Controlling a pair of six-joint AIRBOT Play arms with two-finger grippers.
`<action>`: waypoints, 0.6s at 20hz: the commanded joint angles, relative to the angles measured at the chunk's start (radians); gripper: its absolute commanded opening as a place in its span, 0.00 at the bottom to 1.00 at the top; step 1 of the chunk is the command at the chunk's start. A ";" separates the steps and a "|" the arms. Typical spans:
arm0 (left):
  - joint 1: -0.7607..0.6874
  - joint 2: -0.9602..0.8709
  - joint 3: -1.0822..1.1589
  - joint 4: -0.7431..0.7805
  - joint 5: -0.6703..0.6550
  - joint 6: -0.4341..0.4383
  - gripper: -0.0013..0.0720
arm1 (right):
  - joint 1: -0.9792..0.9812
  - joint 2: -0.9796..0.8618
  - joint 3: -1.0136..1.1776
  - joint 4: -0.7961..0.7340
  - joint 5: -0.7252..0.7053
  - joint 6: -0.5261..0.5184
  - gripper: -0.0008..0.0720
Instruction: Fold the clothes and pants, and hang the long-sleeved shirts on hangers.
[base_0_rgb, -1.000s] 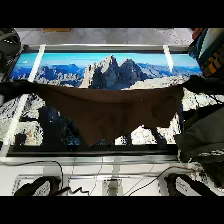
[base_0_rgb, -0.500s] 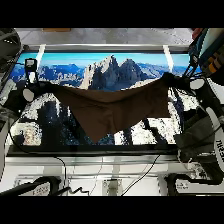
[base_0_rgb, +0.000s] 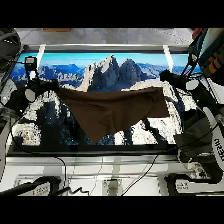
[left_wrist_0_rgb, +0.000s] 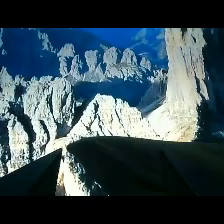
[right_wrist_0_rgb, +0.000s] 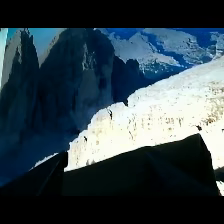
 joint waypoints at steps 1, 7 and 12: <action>0.001 0.013 0.000 0.000 -0.113 0.000 0.97 | -0.087 -0.001 0.001 -0.027 0.196 0.033 0.67; 0.000 0.035 0.000 -0.019 -0.462 -0.076 0.75 | -0.169 -0.002 -0.002 -0.016 0.705 -0.118 0.54; 0.000 0.131 -0.006 -0.093 -0.498 -0.076 0.75 | -0.156 0.023 -0.202 0.174 0.879 -0.233 0.46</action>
